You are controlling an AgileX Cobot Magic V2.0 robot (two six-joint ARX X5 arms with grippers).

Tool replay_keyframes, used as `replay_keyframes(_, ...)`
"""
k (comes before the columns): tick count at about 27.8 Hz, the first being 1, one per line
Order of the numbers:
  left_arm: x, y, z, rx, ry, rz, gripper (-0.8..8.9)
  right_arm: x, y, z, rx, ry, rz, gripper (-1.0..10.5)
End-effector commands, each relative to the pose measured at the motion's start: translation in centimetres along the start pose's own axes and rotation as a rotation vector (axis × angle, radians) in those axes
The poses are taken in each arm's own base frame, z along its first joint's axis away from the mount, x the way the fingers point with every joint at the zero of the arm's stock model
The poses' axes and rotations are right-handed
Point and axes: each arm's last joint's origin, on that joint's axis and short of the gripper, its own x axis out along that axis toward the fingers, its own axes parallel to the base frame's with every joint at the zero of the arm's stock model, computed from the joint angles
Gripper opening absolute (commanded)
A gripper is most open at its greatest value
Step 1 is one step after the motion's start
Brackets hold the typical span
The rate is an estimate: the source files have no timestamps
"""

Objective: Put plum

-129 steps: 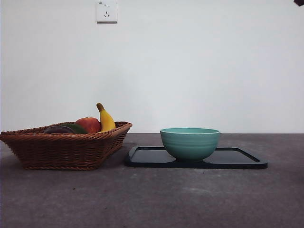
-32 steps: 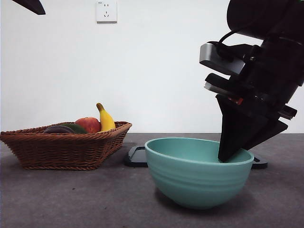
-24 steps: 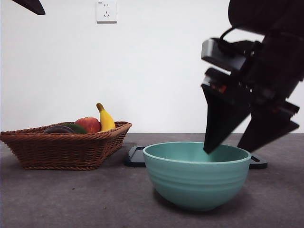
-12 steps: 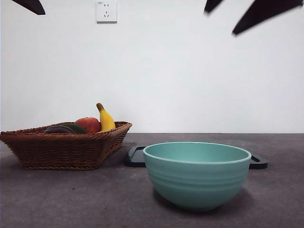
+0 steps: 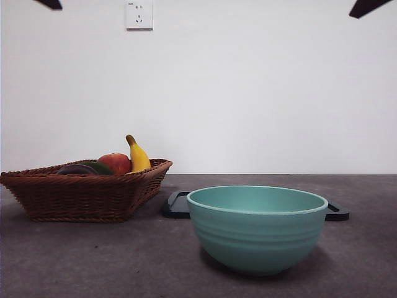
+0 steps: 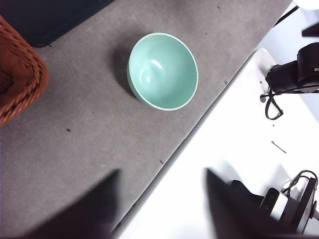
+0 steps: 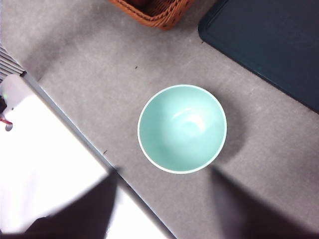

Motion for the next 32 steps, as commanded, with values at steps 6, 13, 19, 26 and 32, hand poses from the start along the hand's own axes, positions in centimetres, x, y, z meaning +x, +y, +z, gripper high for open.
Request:
replay_keyframes(6,-0.16,-0.32,-0.27,-0.016,0.041,-0.019,0.1,-0.04,0.16,0.35,-0.032,-0.01,0.007,0.1)
replay_keyframes(13,-0.16,-0.32,-0.27,-0.016,0.041,-0.019,0.09,-0.04,0.15,0.35,-0.028,-0.011,0.004,0.1)
replay_keyframes(19,-0.16,-0.32,-0.27,-0.016,0.041,-0.019,0.09,-0.04,0.15,0.35,-0.029,-0.011,0.004,0.1)
replay_keyframes(26,-0.16,-0.32,-0.27,-0.016,0.041,-0.019,0.09,-0.04,0.15,0.35,-0.029,-0.011,0.004,0.1)
replay_keyframes(32,-0.39,-0.25,-0.37,-0.023,0.033,-0.012,0.1,-0.04,0.15,0.35,-0.028,-0.011,0.004,0.1)
